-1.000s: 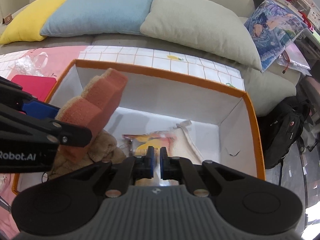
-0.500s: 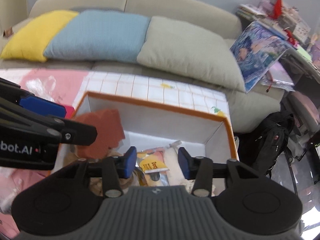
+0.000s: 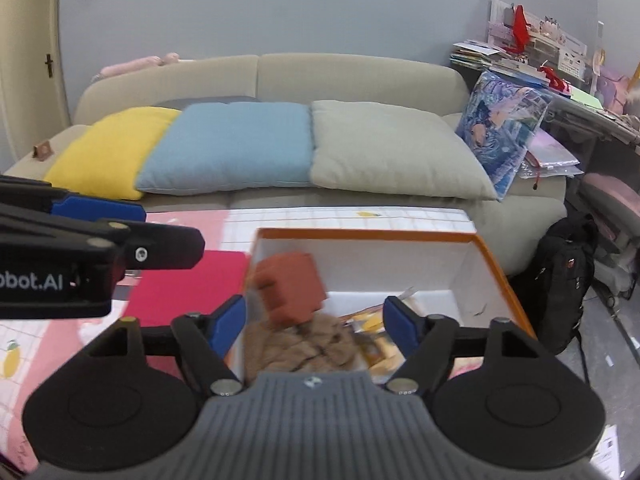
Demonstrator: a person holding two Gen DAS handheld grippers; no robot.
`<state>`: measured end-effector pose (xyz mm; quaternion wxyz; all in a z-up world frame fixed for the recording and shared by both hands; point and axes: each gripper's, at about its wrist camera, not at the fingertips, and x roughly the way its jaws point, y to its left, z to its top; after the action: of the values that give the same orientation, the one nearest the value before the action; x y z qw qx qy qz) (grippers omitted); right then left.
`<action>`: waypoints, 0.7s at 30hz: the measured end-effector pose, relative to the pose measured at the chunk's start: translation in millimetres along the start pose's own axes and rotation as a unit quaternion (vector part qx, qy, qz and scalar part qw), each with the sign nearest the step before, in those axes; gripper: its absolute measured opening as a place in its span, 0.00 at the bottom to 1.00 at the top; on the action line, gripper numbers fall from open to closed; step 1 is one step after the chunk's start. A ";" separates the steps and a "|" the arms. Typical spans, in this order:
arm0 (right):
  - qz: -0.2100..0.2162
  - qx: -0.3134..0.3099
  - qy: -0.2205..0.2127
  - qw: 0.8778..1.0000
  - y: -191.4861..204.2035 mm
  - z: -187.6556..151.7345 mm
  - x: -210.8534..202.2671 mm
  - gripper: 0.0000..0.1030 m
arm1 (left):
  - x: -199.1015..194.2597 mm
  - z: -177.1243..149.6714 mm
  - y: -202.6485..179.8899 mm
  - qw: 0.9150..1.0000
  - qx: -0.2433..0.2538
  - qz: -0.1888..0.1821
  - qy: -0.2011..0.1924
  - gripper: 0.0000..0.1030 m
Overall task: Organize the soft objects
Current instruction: 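Withdraw both tools from the box back over the mat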
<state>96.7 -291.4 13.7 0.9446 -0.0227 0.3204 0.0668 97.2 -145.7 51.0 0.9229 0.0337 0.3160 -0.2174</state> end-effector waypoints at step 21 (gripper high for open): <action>0.106 -0.162 0.049 0.980 128.2 -53.8 -4.8 0.97 | -57.0 -115.7 102.2 0.975 -0.160 0.106 0.112 0.64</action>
<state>42.5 -169.6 -26.1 0.8990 -0.1448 0.3519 0.2170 34.3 -8.6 -15.0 0.8930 -0.0567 0.4424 -0.0599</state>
